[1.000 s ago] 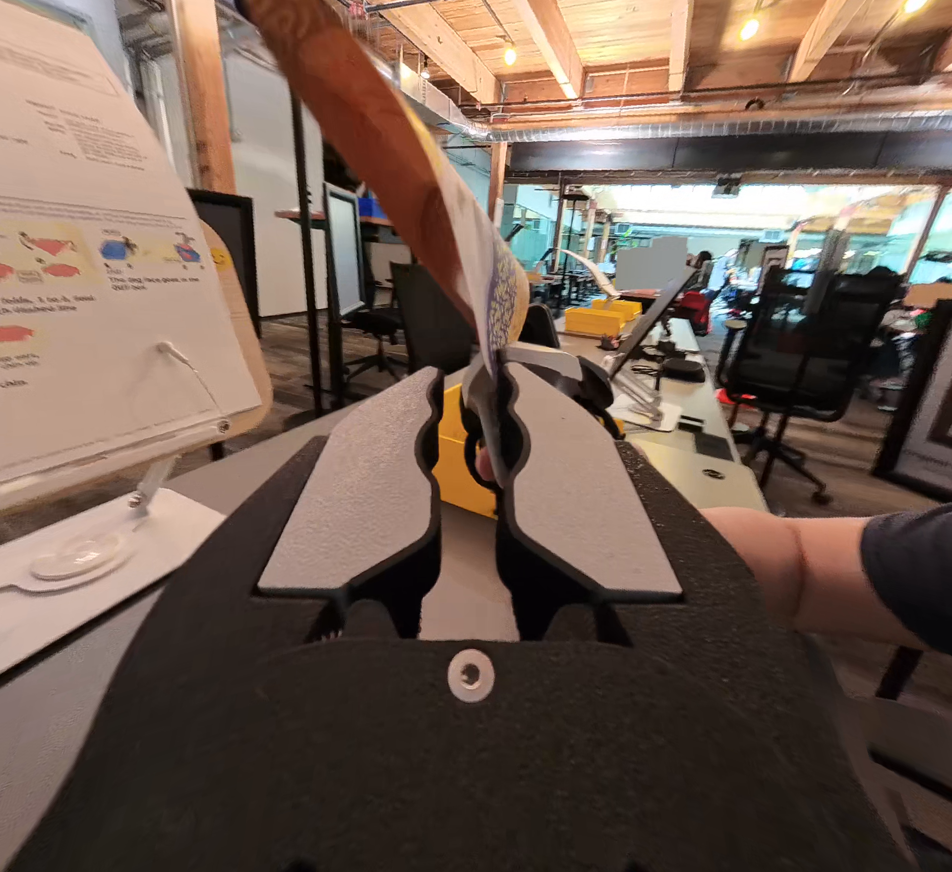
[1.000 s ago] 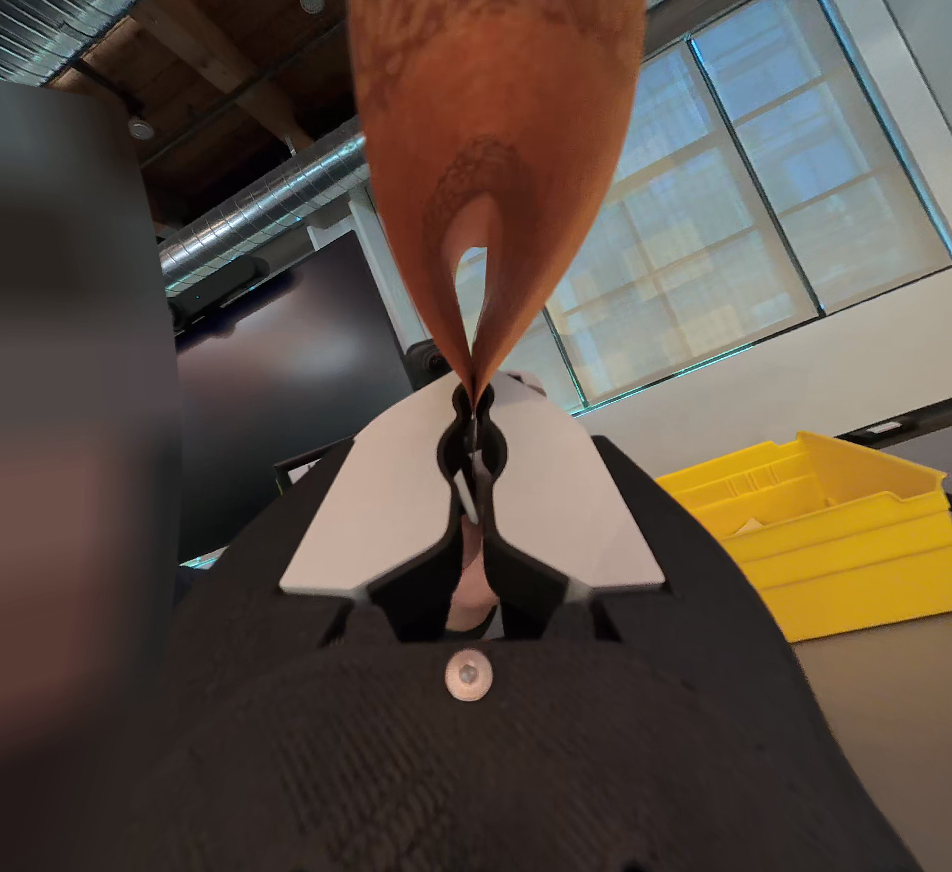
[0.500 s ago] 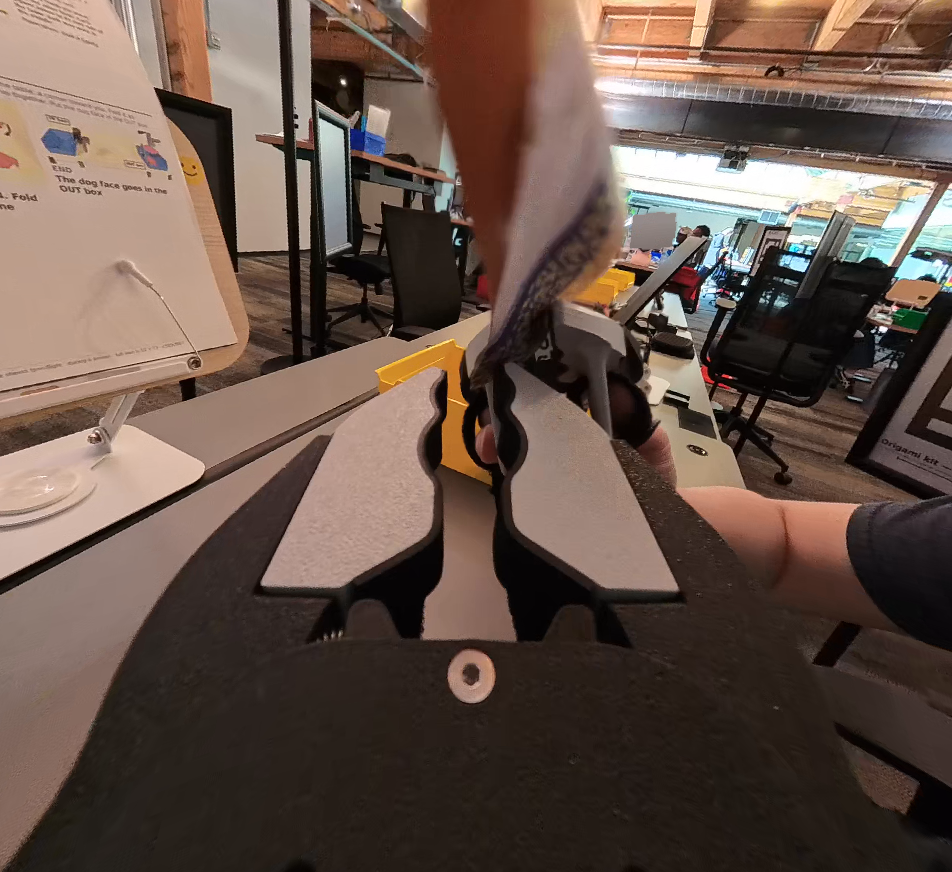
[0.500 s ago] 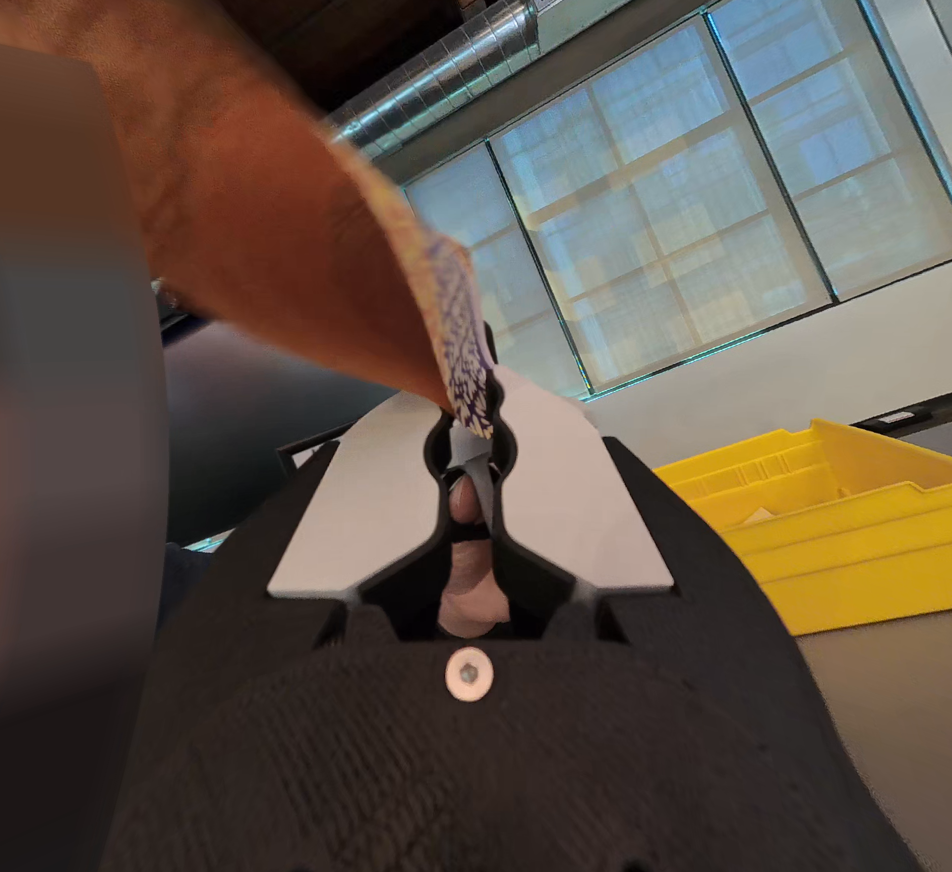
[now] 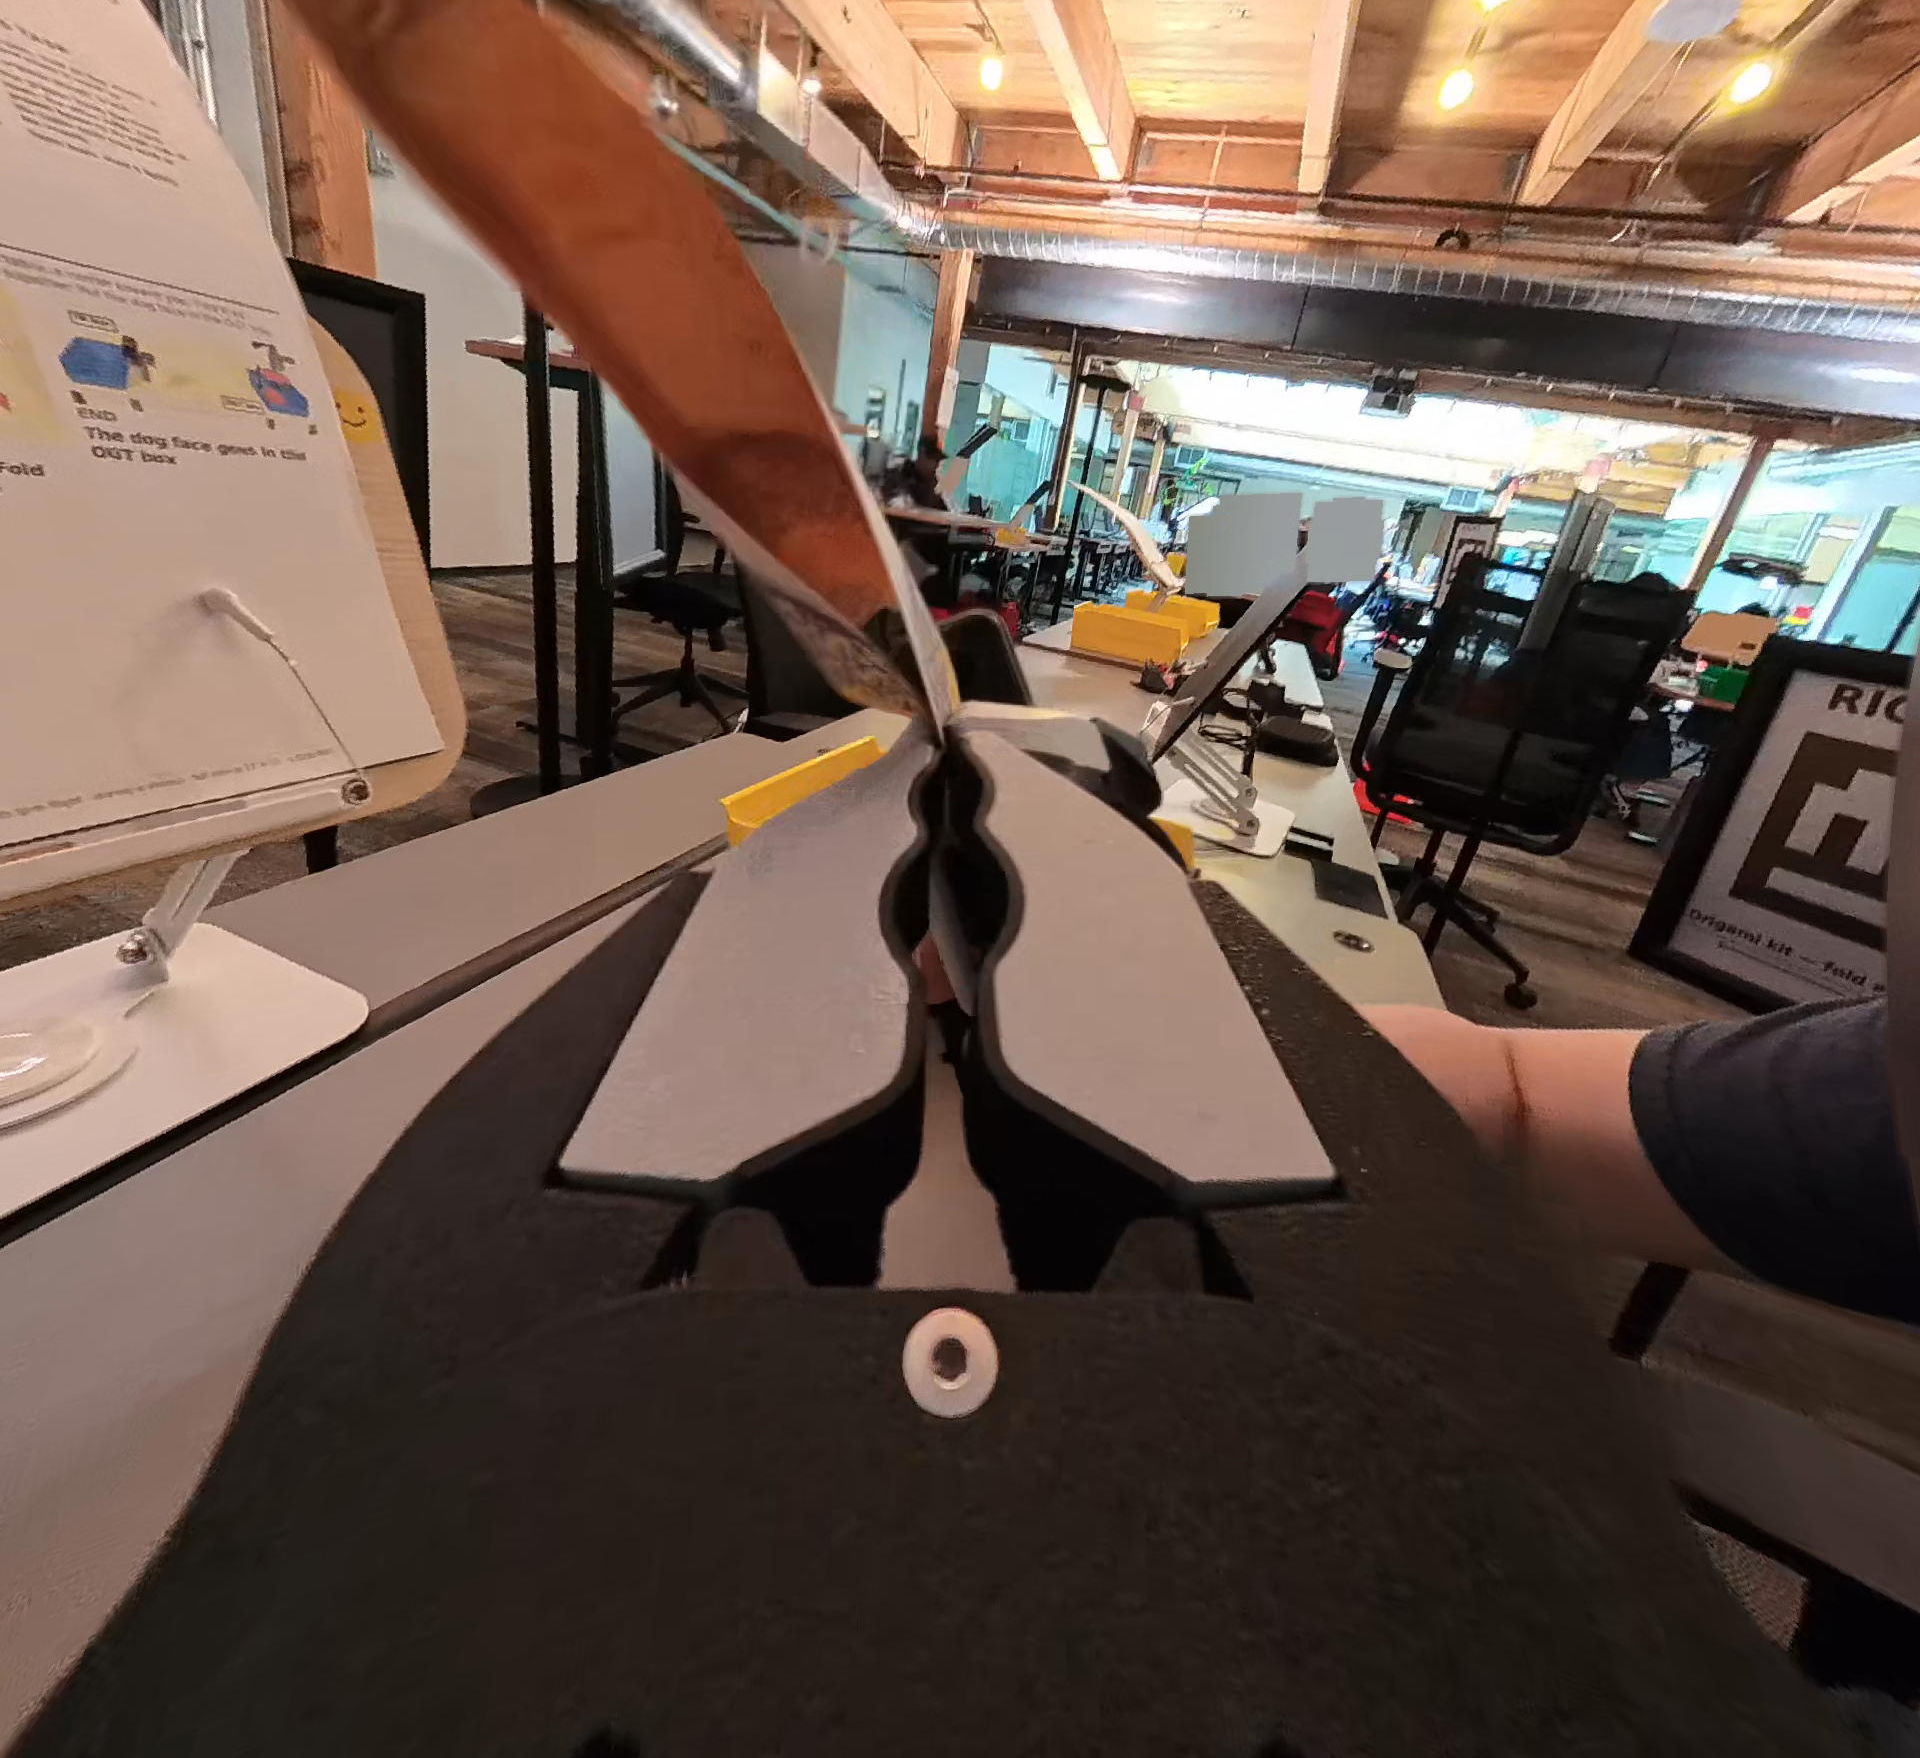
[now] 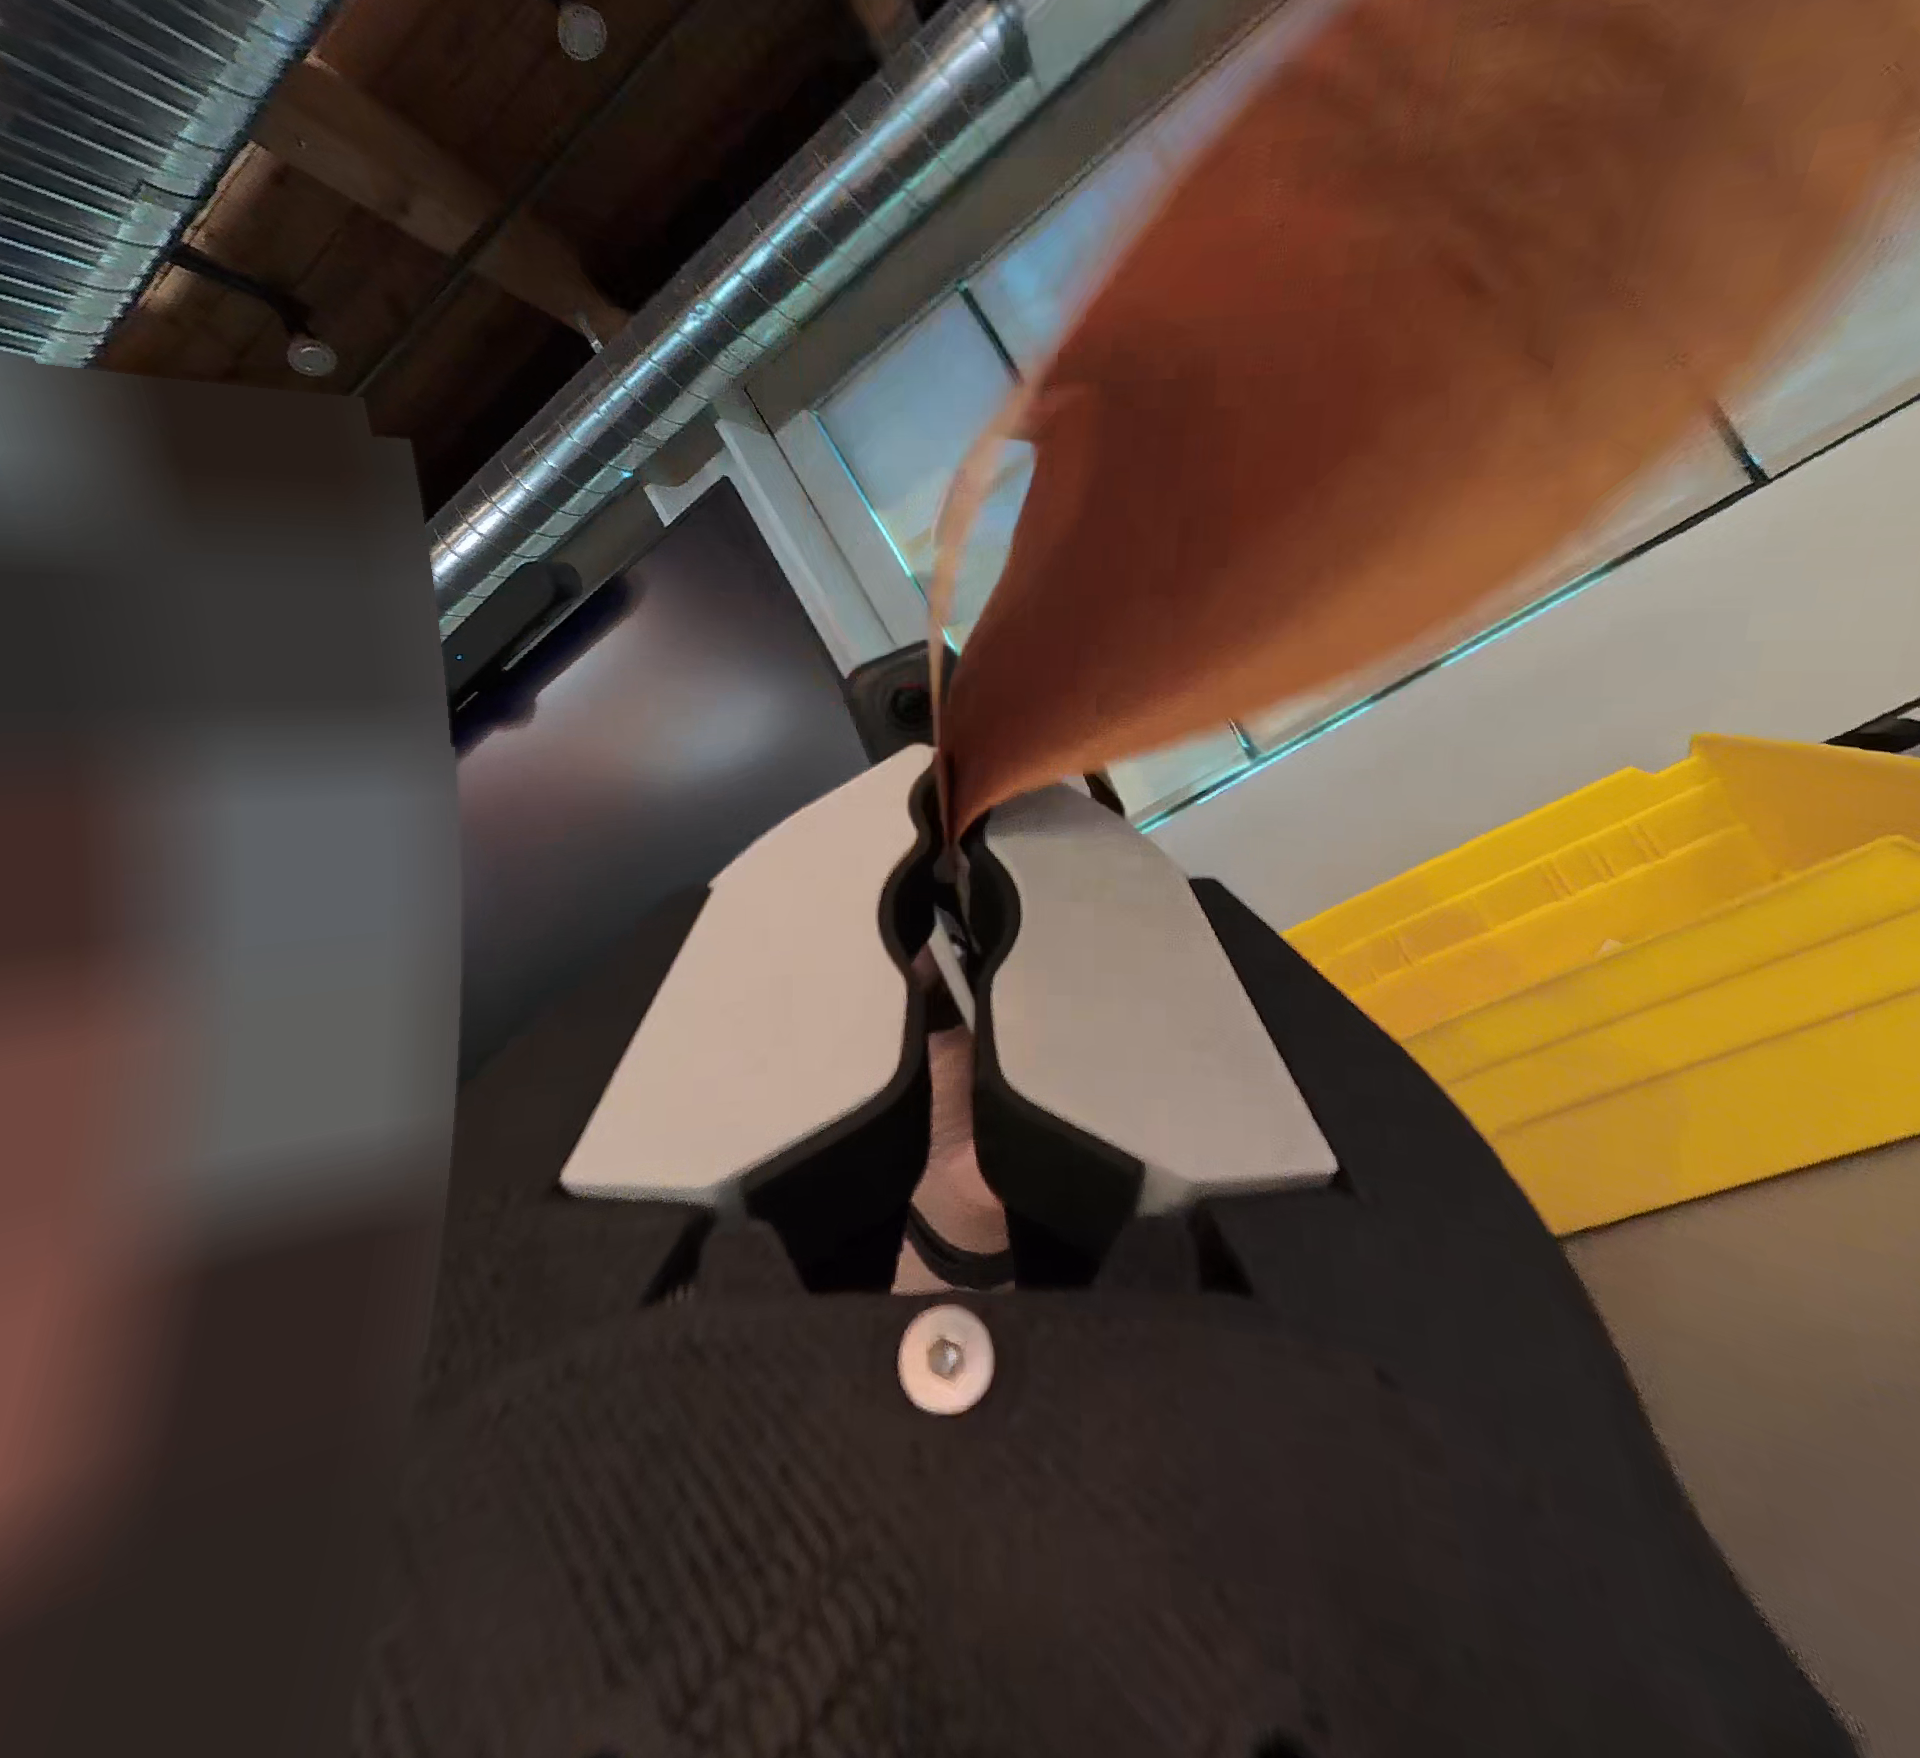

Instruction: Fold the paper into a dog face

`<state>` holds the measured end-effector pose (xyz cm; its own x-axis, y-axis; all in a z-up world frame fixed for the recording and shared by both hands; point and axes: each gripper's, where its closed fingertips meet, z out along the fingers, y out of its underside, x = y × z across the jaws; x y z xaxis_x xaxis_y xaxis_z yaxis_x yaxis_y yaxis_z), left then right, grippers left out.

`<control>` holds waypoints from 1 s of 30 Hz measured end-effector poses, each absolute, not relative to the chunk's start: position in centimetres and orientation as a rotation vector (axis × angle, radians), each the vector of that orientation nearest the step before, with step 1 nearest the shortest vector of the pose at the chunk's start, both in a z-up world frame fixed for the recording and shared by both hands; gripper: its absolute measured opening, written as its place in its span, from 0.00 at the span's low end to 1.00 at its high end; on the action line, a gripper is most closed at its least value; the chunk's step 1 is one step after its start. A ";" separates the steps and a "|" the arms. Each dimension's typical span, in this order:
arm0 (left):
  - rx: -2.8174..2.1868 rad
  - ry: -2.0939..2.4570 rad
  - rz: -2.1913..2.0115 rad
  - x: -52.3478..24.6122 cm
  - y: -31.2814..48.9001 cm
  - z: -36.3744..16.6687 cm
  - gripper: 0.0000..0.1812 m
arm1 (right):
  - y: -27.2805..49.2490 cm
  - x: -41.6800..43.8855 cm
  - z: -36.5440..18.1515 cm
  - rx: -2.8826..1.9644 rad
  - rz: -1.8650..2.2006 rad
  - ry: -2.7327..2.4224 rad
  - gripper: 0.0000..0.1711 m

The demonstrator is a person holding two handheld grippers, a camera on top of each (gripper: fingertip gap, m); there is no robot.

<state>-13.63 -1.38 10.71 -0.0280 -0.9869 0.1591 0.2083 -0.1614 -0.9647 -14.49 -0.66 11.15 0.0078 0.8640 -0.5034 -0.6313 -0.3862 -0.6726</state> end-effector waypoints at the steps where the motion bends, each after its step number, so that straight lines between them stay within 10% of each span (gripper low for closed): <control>1: -1.164 0.976 -1.415 -13.7 -1.2 10.7 0.00 | -0.6 -14.5 11.1 -1.103 1.626 -0.308 0.01; 7: -1.141 0.876 -1.392 -15.1 0.0 11.8 0.00 | -1.6 -14.1 11.9 -1.041 1.576 -0.408 0.19; 12: -1.138 0.879 -1.405 -15.4 0.1 12.3 0.00 | -0.6 -13.8 11.1 -1.103 1.564 -0.393 0.01; 30: -1.151 0.888 -1.484 -14.8 -0.3 11.7 0.00 | -0.3 -13.1 10.9 -1.082 1.578 -0.367 0.00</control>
